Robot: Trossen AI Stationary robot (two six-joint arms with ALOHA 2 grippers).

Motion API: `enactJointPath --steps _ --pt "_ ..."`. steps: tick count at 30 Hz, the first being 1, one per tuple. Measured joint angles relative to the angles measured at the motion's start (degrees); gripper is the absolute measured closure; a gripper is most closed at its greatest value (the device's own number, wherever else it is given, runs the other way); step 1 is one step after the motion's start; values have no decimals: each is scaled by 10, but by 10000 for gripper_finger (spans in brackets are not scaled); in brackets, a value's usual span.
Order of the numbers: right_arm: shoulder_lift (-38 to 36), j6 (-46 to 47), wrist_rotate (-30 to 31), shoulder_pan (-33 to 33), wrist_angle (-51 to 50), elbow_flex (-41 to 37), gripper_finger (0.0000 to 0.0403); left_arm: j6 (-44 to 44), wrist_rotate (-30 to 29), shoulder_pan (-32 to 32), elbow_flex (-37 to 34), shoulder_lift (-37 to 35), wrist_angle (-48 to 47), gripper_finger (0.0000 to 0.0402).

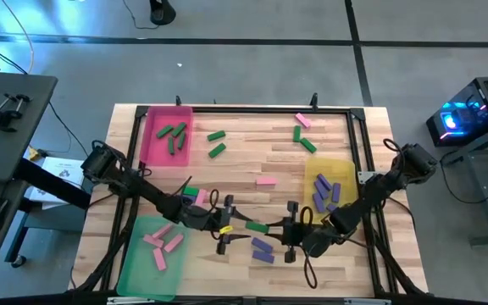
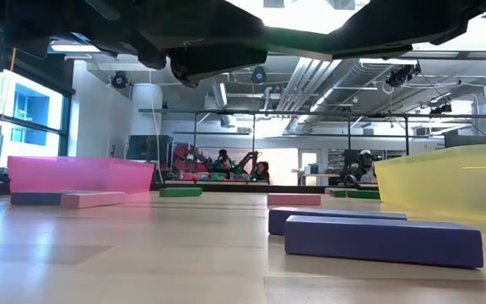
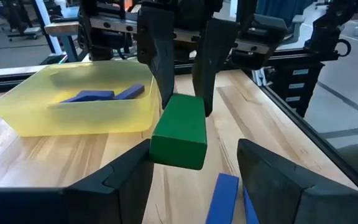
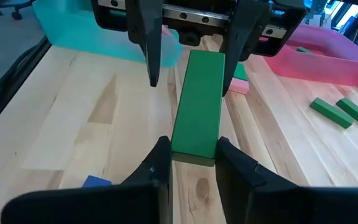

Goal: Sort blocks
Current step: Put the green block into the pink bin

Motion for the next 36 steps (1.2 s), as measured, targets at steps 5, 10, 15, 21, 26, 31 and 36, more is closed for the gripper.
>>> enactJointPath --steps 5,10,15,21,26,31,36 --pt "0 -1 -4 0 3 0 344 22 2 2 0 0 26 183" --pt "0 -9 -5 0 14 0 344 54 1 2 0 0 30 190" --pt "0 -9 -8 -1 15 0 344 54 1 2 0 0 32 210" --pt "0 -9 -11 -1 15 0 344 56 1 2 0 0 36 252" --pt "0 -9 -16 -1 15 0 344 57 1 3 0 0 35 300" --pt "0 -9 -17 -1 16 0 343 56 1 2 0 0 30 322" --pt "0 -9 -36 -2 16 0 317 53 -14 0 0 -1 19 322"
